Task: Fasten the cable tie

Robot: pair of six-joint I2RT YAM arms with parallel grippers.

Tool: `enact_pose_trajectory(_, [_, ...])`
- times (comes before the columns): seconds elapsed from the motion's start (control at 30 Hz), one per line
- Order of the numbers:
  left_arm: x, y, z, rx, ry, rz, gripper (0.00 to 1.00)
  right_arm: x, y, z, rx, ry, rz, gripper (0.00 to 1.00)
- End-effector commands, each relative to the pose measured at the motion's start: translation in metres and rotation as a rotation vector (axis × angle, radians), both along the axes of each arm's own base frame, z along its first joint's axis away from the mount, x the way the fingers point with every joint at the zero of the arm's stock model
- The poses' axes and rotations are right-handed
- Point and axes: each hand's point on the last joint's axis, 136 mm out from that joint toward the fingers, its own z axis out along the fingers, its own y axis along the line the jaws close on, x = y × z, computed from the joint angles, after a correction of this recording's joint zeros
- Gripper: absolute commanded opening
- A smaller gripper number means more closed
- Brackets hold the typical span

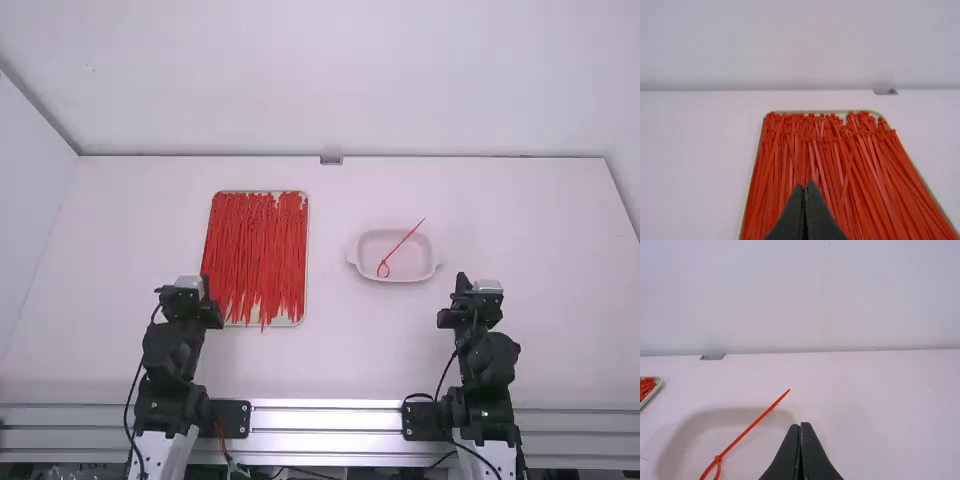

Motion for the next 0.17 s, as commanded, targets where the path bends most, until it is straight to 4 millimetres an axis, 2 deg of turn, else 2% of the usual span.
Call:
enact_pose_trajectory(0.0, [-0.0008,0.0,0.0007,0.003,-0.016,0.0,0.0,-0.0001,0.0004,-0.0047,0.003,0.008,0.001,0.0])
enact_pose_trajectory(0.13, [-0.0015,0.0,0.0058,0.003,-0.038,0.0,0.0,-0.0001,0.0004,-0.0047,0.003,0.008,0.001,0.0])
